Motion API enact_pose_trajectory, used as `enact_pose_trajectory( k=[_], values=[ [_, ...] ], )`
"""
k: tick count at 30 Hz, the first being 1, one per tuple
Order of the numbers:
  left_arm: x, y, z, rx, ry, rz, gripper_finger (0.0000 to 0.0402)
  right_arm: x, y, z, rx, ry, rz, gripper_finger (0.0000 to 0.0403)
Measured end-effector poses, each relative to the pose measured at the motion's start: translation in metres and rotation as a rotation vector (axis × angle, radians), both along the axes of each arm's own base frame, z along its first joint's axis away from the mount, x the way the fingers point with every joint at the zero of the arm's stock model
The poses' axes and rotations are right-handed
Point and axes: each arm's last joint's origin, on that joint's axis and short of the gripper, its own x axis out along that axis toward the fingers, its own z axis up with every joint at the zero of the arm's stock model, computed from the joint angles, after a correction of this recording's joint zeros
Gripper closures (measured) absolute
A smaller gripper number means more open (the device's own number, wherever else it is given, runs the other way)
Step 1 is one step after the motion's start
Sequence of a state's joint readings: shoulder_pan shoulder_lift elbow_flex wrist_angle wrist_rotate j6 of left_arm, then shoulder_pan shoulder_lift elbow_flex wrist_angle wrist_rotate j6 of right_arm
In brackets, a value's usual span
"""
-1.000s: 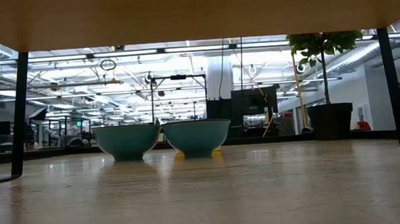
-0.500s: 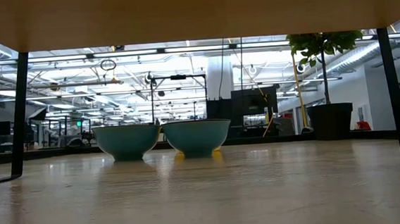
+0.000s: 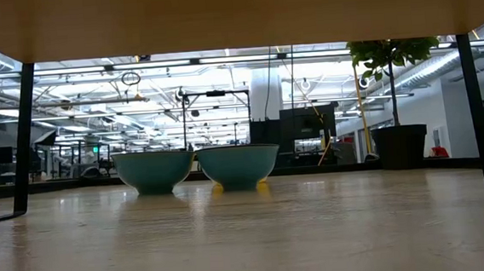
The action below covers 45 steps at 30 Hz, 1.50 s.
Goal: Pick & Place Mini bowls
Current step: Stack the left yellow bowl on the yellow bowl on the shelf
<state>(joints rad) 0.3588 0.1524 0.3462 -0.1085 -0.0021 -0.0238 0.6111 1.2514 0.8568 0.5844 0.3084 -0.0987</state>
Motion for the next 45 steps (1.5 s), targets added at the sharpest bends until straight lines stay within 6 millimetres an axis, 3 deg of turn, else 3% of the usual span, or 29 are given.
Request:
enact_pose_trajectory(
  k=[6,13,22,34,41,45],
  values=[
    [0.000,0.000,0.000,0.000,0.000,0.000,0.0190,-0.013,0.018,0.000,-0.055,-0.025,0.094,0.0403],
    [0.000,0.000,0.000,0.001,0.000,0.000,0.0190,-0.015,0.022,-0.003,-0.093,-0.004,0.111,0.0403],
    [0.000,0.000,0.000,0.001,-0.001,0.000,0.0190,-0.019,0.011,0.003,-0.078,0.016,-0.057,0.0403],
    [0.000,0.000,0.000,0.001,-0.001,0.000,0.0190,-0.046,-0.011,0.022,-0.022,0.062,-0.043,0.0403],
    [0.000,0.000,0.000,0.001,-0.001,0.000,0.0190,-0.045,-0.012,0.025,0.073,0.065,-0.043,0.0403],
    [0.000,0.000,0.000,0.001,0.000,0.000,0.0190,-0.037,-0.018,0.043,0.137,0.098,-0.078,0.0403]
  ],
)
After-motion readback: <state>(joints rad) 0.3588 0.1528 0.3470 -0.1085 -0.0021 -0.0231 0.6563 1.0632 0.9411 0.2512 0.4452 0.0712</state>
